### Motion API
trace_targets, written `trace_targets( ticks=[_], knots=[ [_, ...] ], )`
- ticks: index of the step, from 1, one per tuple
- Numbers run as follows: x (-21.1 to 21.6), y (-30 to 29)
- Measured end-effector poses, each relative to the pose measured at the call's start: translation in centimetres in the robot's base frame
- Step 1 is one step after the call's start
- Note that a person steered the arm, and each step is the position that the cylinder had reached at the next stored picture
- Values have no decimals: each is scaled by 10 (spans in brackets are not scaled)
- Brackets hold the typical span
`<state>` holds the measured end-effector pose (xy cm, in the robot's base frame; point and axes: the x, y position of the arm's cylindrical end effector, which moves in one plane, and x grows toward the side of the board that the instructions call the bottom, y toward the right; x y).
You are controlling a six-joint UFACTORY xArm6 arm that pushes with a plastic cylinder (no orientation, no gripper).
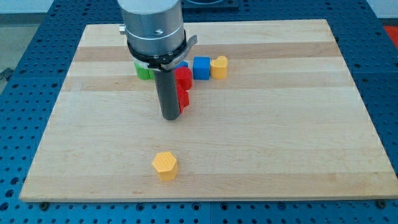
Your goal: Place the yellow hexagon to the bottom of the red star
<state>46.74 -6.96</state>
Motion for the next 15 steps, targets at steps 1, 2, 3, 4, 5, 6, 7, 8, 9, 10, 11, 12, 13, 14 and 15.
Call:
trace_targets(
  ticks=[1,2,3,4,5,6,7,8,9,10,11,12,13,14,15],
  knots=[
    [-8,1],
    [-15,1],
    [-19,3],
    [-1,10],
    [38,49],
    [86,78],
    [136,73],
    [151,42],
    [147,7],
    [129,2],
    [108,2],
    [97,2],
    [122,-10],
    [121,-36],
    [96,-23]
  ],
)
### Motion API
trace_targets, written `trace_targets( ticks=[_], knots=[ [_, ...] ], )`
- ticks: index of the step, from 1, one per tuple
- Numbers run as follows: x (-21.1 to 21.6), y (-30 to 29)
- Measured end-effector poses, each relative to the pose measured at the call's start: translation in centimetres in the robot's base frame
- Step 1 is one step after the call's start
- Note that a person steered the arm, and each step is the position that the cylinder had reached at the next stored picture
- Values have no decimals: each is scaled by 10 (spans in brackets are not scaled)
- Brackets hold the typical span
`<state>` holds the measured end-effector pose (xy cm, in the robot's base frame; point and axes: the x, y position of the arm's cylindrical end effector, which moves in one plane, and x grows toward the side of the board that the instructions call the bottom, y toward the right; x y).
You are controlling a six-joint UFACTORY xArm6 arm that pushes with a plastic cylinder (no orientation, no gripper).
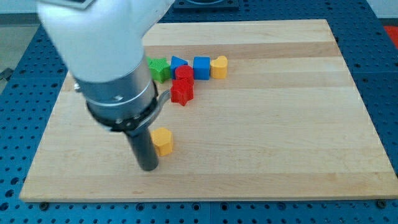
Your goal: Place the yellow hexagon to the bottom of the red star
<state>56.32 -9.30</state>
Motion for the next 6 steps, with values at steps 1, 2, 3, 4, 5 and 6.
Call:
trace_targets(
  ticks=[1,2,3,4,5,6],
  knots=[
    [-31,21],
    [-59,33],
    [-61,34],
    [-61,34],
    [-69,36],
    [-74,39]
  ],
)
